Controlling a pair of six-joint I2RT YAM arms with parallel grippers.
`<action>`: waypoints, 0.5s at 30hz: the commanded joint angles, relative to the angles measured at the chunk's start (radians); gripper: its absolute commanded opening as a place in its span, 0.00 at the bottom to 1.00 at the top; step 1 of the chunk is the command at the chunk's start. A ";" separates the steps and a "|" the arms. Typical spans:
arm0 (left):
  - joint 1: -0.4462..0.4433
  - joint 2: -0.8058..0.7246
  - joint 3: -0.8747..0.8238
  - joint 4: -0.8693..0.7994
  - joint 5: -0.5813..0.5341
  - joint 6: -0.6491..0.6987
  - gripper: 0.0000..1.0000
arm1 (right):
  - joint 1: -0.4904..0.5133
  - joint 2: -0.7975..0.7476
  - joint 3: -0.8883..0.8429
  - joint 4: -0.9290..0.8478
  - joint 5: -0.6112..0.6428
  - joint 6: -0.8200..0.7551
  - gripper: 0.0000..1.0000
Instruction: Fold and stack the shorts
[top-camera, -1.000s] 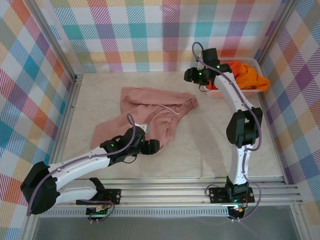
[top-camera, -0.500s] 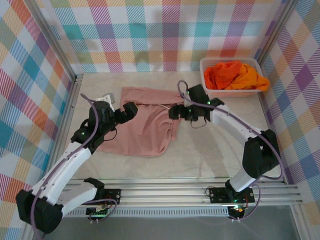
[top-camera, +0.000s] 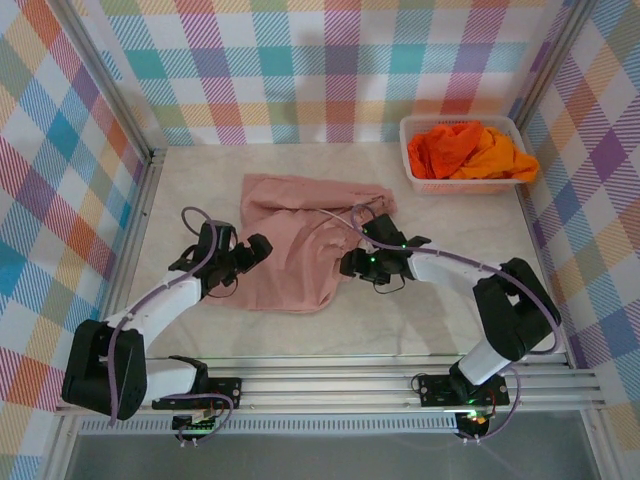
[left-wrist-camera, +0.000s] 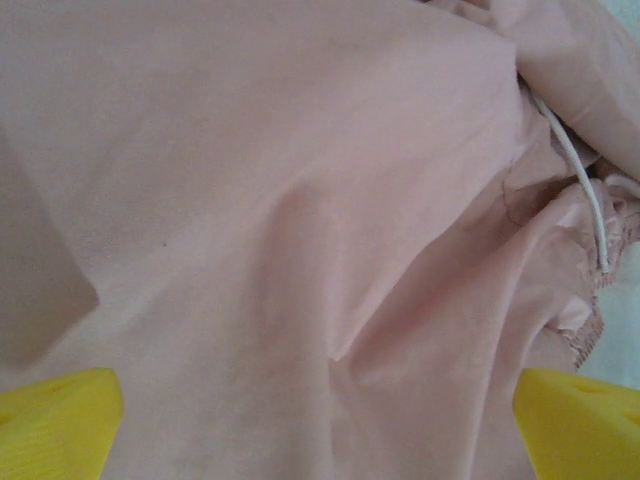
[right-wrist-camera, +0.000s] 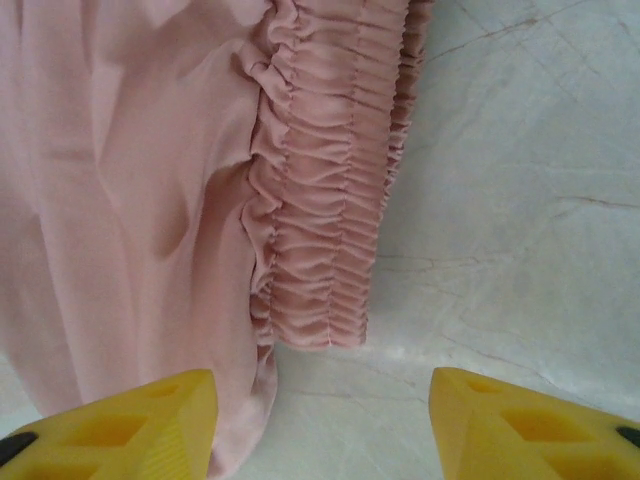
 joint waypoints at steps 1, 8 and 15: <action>0.013 0.028 -0.035 0.086 0.017 -0.011 1.00 | 0.011 0.035 -0.007 0.082 0.003 0.080 0.54; 0.014 0.055 -0.086 0.114 -0.005 -0.004 1.00 | 0.015 0.078 -0.033 0.145 0.006 0.165 0.43; 0.016 0.050 -0.121 0.135 -0.014 -0.005 1.00 | 0.015 0.092 -0.066 0.221 -0.016 0.240 0.41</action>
